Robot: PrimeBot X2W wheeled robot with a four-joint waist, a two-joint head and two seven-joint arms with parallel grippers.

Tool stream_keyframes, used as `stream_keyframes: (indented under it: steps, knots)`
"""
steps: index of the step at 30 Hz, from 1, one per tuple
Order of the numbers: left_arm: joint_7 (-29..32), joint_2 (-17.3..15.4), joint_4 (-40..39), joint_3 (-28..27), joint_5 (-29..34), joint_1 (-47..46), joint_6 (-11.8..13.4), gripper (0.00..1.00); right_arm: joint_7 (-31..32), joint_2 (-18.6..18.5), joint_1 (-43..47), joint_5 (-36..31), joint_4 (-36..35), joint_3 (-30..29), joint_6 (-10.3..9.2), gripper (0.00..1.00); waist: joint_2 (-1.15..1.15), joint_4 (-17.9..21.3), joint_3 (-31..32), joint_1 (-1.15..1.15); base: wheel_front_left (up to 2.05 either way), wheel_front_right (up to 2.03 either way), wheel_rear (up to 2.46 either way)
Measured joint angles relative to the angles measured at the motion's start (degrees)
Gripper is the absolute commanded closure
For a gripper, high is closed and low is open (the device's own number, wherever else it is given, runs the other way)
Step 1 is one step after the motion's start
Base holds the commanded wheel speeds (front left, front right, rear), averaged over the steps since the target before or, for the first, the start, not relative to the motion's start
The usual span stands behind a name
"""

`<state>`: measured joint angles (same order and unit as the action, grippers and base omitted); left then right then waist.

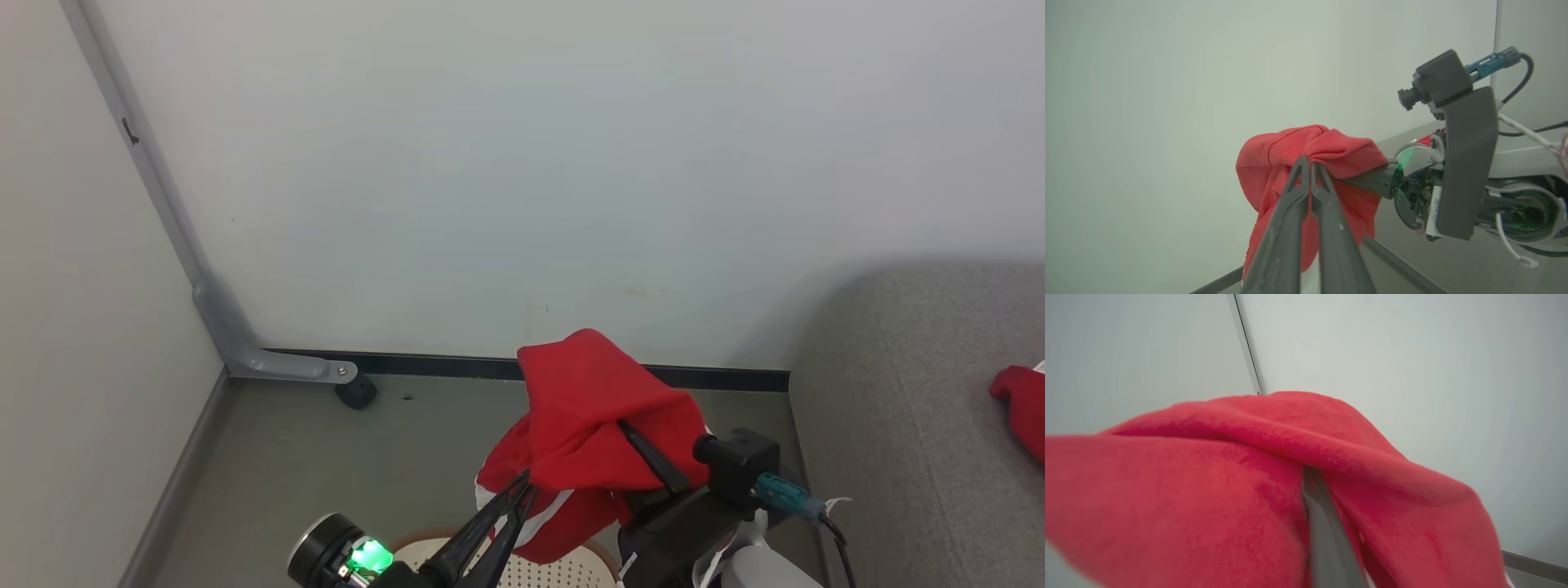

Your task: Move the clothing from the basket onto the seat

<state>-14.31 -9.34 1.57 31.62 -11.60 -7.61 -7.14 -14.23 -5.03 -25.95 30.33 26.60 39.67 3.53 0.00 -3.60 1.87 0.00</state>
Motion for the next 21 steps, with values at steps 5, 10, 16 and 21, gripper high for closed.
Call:
stream_keyframes:
  steps: [5, 10, 16, 21]
  knots:
    - [0.0, 0.6, 1.5, -1.3, -1.6, 0.6, 0.1, 1.00, 0.0, 0.1, 1.3, 0.3, -2.1, -1.8, 0.01, 1.00, 0.00, 0.0, 0.0, 0.00, 0.00, 0.00, 0.00]
    - [0.0, 1.2, 2.5, -1.9, -1.7, 1.1, 0.1, 0.58, 0.0, 0.2, 2.1, 0.3, -4.2, -2.7, 0.02, 1.00, 0.00, 0.0, 0.0, 0.00, 0.00, 0.00, 0.00]
    - [0.0, 2.0, 3.5, -2.1, -2.0, 1.1, 0.1, 0.00, 0.0, 0.2, 2.5, -1.6, -6.0, -3.7, 0.02, 1.00, 0.00, 0.1, 0.0, 0.00, 0.00, 0.00, 0.00]
    - [0.0, 2.3, 4.1, -3.2, -2.1, 1.2, 0.5, 0.00, 0.0, -0.7, 3.7, -2.8, -7.6, -4.9, 0.02, 1.00, 0.00, 0.1, -0.1, 0.00, 0.00, 0.00, 0.00]
